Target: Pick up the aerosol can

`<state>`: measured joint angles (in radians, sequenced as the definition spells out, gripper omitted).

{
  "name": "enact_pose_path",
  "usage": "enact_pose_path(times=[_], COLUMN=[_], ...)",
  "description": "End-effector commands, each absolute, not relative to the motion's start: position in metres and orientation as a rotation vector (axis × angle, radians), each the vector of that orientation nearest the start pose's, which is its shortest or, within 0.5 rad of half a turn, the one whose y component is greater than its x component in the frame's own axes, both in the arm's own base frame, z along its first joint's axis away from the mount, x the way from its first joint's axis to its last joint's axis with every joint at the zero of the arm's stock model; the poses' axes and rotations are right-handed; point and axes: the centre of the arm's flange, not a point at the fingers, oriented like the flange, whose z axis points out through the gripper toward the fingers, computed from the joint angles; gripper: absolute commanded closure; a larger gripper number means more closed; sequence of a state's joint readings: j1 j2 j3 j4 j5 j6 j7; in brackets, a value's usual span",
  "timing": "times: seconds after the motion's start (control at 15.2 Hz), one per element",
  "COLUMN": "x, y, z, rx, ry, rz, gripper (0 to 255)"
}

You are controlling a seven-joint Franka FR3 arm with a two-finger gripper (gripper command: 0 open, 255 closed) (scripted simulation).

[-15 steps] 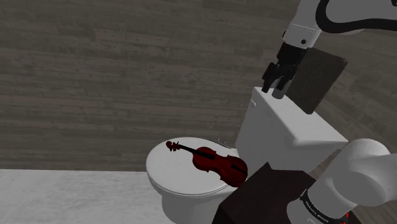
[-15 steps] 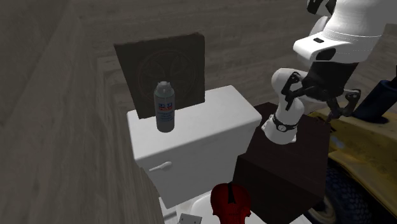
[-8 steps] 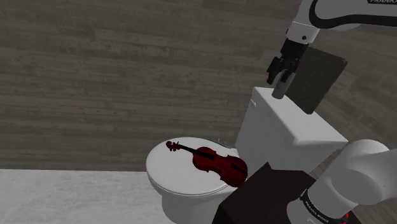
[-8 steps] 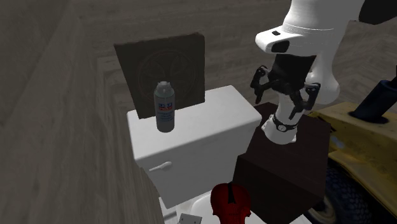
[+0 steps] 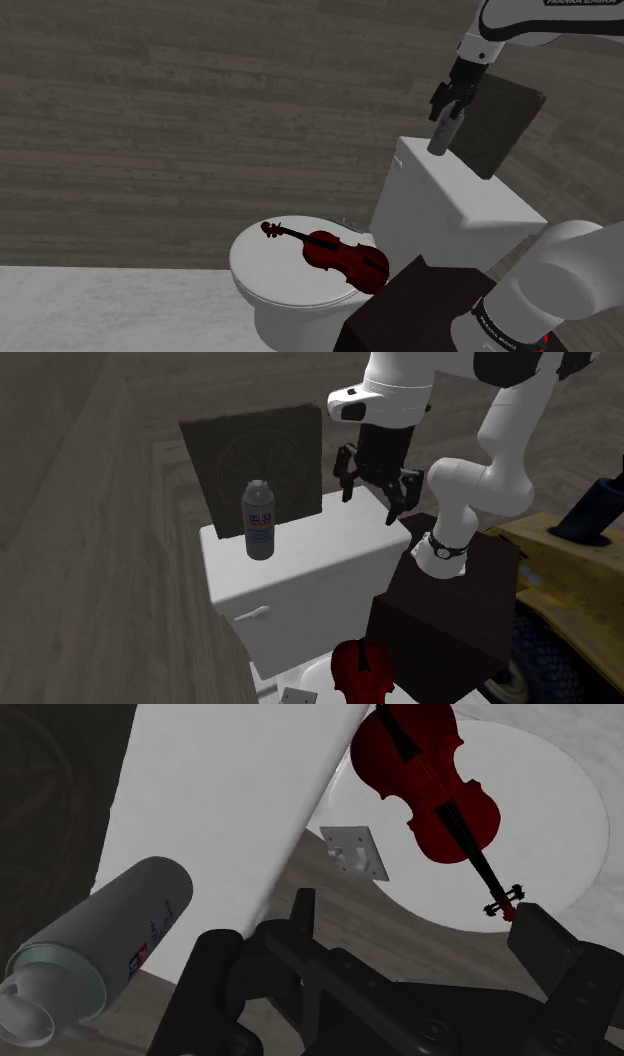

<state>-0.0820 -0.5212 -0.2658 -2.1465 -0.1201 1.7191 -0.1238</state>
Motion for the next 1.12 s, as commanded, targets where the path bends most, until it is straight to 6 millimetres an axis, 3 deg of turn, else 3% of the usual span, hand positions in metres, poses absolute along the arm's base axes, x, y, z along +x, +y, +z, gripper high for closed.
enact_pose_path(times=[0.0,0.99,1.06], x=[0.375,0.419,0.420], y=[-0.192,-0.376,-0.381], z=[0.601,0.619,0.619], rx=[-3.138,-3.177,-3.178], ry=[0.297,0.386,0.389], rz=[-0.127,-0.145,-0.145], gripper=[0,0,0])
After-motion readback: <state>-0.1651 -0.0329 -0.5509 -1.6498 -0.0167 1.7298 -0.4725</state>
